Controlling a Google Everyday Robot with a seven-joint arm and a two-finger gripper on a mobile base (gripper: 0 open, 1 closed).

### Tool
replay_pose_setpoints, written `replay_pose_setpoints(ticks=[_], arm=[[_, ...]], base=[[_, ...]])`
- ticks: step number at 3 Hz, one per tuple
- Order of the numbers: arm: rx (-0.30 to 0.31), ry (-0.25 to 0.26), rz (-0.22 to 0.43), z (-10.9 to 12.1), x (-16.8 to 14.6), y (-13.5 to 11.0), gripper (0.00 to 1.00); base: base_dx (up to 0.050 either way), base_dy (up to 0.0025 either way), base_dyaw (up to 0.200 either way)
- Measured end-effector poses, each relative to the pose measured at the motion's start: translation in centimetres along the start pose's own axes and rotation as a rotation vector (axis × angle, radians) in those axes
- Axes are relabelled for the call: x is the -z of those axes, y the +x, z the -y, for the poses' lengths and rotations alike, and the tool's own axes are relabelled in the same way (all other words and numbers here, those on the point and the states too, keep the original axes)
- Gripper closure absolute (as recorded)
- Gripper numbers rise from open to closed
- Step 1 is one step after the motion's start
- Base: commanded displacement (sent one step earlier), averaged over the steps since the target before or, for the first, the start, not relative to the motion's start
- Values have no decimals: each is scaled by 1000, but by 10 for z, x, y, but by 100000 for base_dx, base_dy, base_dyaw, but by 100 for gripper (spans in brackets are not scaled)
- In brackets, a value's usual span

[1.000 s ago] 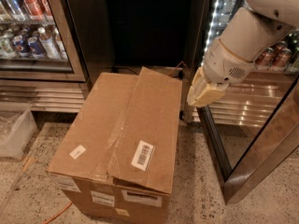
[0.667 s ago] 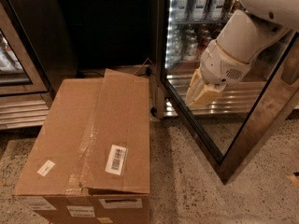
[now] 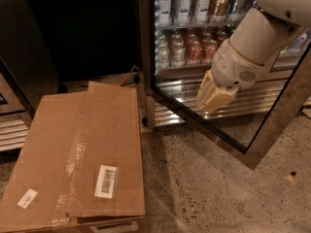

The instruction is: Close left fridge door

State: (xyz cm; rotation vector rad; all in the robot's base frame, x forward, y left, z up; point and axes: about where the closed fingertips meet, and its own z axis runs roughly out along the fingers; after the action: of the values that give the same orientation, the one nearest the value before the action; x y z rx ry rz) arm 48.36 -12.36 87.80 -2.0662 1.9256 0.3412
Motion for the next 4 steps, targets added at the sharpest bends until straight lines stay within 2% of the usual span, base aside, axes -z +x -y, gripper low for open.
replay_pose_setpoints(ticks=[1, 3, 4], arm=[[0, 0, 0, 0, 0, 0, 100], [0, 0, 0, 0, 0, 0, 100], [-11, -5, 4, 2, -4, 3, 100]], base=[[0, 0, -19603], [4751, 0, 2], [0, 0, 0]])
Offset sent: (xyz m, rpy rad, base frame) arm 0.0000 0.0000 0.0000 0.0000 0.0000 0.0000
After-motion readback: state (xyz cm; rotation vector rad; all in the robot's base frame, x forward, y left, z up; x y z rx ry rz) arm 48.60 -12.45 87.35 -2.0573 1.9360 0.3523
